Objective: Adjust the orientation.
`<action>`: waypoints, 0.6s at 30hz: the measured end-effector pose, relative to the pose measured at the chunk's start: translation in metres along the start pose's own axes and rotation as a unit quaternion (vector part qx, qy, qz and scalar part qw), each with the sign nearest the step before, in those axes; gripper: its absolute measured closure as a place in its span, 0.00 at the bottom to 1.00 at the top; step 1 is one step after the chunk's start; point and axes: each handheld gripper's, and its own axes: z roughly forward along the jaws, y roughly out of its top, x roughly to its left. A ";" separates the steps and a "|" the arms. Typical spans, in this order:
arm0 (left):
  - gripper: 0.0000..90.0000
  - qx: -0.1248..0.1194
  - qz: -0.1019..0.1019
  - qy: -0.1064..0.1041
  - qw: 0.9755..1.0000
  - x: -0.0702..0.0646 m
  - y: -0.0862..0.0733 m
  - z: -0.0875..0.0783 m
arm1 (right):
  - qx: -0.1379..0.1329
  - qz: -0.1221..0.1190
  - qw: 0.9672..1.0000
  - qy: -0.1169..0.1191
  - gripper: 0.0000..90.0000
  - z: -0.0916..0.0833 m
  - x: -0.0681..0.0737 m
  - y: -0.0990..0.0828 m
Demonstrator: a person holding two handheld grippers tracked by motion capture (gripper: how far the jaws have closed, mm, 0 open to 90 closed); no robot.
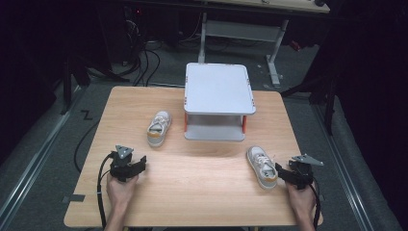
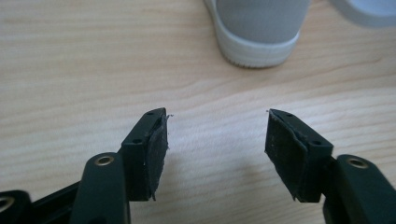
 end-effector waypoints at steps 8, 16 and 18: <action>0.51 -0.017 -0.005 -0.022 1.000 0.003 0.027 -0.006 | 0.000 0.000 1.000 0.000 0.42 0.000 0.000 0.000; 0.55 -0.024 -0.003 -0.020 0.999 0.013 0.066 -0.004 | 0.000 0.000 1.000 0.001 0.42 0.000 0.000 0.000; 0.55 -0.019 -0.004 -0.022 1.000 0.016 0.075 -0.001 | 0.000 0.000 1.000 0.000 0.42 0.000 0.000 0.000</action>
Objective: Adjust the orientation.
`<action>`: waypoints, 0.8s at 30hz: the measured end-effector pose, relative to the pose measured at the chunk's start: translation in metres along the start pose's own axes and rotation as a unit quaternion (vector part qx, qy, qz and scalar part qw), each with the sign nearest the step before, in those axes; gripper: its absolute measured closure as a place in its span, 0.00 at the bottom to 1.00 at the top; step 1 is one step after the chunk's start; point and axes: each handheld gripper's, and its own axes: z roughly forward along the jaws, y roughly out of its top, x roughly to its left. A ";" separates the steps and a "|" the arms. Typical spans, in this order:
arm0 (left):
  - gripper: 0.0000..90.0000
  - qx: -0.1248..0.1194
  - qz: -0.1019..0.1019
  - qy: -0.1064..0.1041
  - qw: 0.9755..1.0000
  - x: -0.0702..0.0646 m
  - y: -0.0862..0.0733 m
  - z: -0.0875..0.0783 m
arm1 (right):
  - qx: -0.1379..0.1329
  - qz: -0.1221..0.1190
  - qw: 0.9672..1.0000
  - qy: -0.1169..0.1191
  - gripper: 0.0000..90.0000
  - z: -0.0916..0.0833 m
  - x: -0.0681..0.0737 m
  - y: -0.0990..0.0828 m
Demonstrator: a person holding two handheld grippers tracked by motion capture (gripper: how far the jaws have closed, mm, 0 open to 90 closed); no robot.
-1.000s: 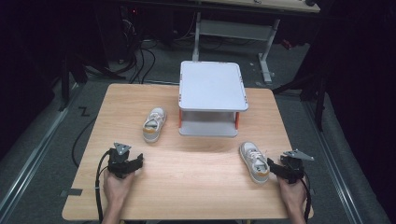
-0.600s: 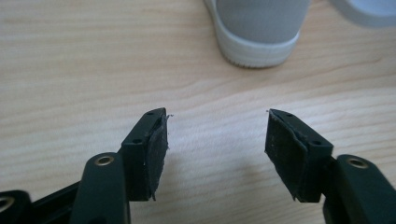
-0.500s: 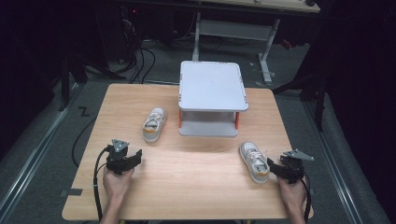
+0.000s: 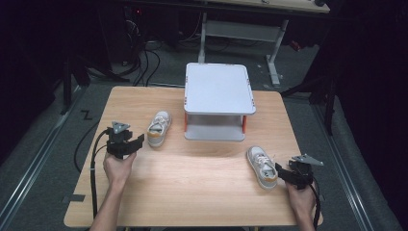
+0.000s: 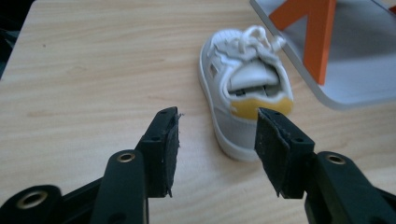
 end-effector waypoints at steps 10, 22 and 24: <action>0.68 0.018 0.023 -0.014 0.999 -0.002 0.025 0.026 | 0.000 0.001 1.000 0.000 0.42 0.000 0.000 0.000; 0.66 0.063 0.033 0.000 0.997 -0.006 0.030 0.057 | 0.000 0.000 1.000 0.001 0.42 0.000 0.000 0.000; 0.68 0.070 0.044 0.001 0.997 -0.007 0.031 0.061 | 0.000 0.000 1.000 0.001 0.42 0.000 0.000 0.000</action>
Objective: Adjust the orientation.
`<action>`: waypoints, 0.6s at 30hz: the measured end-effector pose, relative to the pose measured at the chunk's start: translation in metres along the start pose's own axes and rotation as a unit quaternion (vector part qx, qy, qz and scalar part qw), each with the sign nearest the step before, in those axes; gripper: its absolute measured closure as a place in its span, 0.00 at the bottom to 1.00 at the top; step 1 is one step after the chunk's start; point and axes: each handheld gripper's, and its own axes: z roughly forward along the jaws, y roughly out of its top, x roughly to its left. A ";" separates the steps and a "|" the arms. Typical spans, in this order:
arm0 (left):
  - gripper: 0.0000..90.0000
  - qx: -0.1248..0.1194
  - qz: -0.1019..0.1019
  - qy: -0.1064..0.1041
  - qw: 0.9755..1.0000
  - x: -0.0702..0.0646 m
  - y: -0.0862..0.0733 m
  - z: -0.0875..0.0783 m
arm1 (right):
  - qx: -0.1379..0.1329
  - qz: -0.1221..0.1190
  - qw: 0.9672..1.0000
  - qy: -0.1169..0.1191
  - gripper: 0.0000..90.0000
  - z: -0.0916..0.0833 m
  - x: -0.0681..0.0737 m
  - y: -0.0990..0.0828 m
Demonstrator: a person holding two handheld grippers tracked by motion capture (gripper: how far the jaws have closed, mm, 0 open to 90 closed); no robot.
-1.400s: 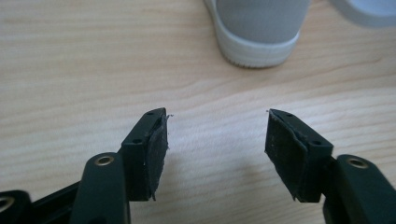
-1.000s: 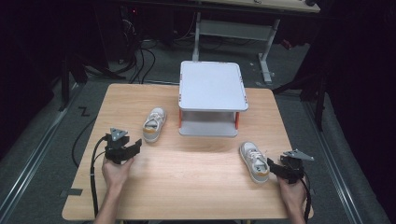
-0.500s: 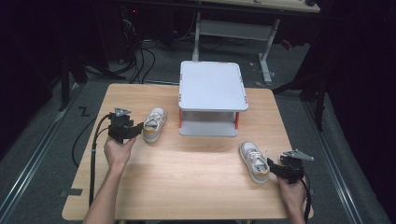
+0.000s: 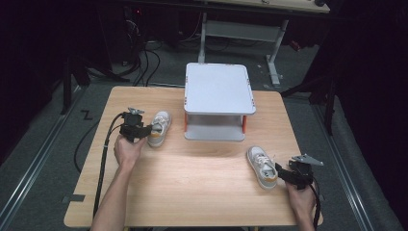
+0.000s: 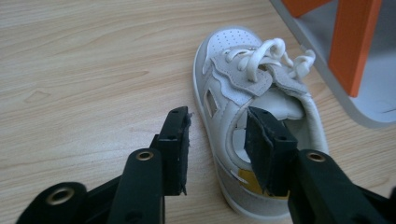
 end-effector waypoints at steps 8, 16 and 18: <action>0.65 0.006 -0.012 -0.014 1.000 0.006 0.000 0.006 | 0.000 0.000 1.000 0.000 0.41 0.000 0.000 0.000; 0.59 0.005 -0.016 -0.026 1.000 0.008 0.000 0.006 | 0.000 0.000 1.000 0.000 0.41 0.000 0.000 0.000; 0.57 0.006 -0.018 -0.029 0.999 0.009 0.000 0.006 | 0.000 0.000 1.000 0.000 0.41 0.000 0.000 0.000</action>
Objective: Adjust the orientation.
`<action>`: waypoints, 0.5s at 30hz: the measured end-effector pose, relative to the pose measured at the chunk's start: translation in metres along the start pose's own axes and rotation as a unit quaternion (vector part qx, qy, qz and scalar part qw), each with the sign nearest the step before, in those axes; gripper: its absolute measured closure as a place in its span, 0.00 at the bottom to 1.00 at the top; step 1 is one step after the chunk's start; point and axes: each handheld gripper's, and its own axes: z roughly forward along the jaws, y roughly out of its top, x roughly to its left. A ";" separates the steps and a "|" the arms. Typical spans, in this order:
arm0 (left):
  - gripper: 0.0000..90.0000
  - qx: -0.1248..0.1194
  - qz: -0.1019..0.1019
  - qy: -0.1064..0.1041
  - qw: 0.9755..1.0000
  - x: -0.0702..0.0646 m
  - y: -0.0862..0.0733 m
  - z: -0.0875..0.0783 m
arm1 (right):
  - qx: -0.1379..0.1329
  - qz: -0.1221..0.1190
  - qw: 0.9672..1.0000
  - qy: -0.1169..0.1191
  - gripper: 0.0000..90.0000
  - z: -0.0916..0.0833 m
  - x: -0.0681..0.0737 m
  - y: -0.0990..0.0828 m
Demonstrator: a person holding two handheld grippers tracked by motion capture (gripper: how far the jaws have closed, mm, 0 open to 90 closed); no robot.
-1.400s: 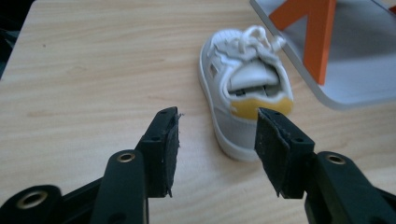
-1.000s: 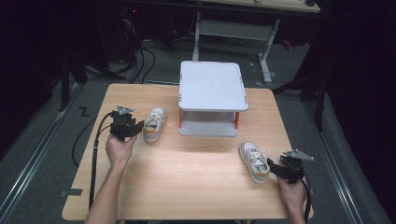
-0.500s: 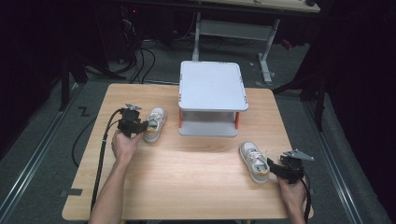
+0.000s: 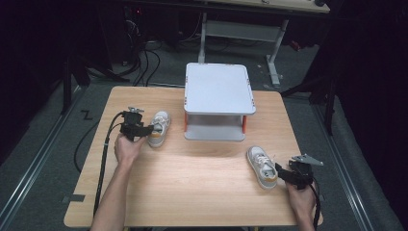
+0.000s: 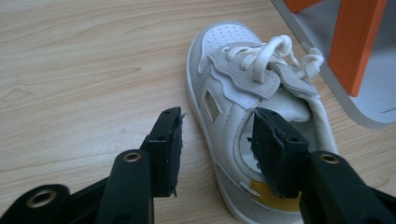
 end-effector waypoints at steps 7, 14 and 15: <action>0.57 0.007 -0.015 -0.007 1.000 0.001 0.001 0.006 | 0.000 0.000 1.000 0.000 0.41 0.000 0.000 0.000; 0.74 0.024 0.007 0.010 1.000 -0.010 0.007 0.016 | 0.000 0.000 1.000 0.000 0.41 0.000 0.000 0.000; 0.75 0.022 0.002 0.008 1.000 -0.010 0.006 0.016 | 0.000 0.000 1.000 0.000 0.41 0.000 0.000 0.000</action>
